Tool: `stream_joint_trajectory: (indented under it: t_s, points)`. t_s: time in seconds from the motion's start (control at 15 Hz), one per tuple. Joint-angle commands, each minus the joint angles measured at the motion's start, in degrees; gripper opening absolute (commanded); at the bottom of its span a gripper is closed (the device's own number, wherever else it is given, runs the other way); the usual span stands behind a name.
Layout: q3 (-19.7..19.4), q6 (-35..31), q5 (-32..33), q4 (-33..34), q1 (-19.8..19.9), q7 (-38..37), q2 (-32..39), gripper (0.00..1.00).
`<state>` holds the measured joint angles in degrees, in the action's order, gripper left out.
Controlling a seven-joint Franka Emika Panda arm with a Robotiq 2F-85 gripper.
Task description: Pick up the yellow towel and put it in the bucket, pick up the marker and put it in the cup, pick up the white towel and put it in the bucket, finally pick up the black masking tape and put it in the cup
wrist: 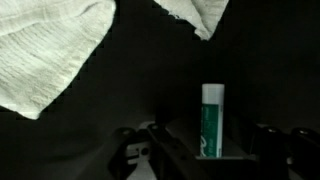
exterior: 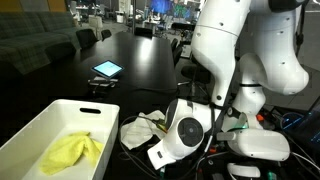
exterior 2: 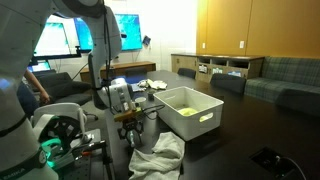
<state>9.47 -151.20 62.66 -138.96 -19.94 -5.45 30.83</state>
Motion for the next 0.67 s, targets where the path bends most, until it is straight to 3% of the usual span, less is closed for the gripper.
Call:
stream_joint_trajectory:
  t_s: [0.0, 0.13, 0.2, 0.6]
  points:
    - [0.64, 1.19, 0.23, -0.46, 0.82, 0.95, -1.37, 0.29]
    - [0.78, 1.64, -0.1, -0.63, 0.97, 1.25, -1.91, 0.15]
    - [0.82, 2.04, -0.18, -0.67, 0.95, 1.34, -2.14, 0.13]
    - [1.83, 6.73, -2.25, -0.71, 1.58, 4.38, -3.52, 0.16]
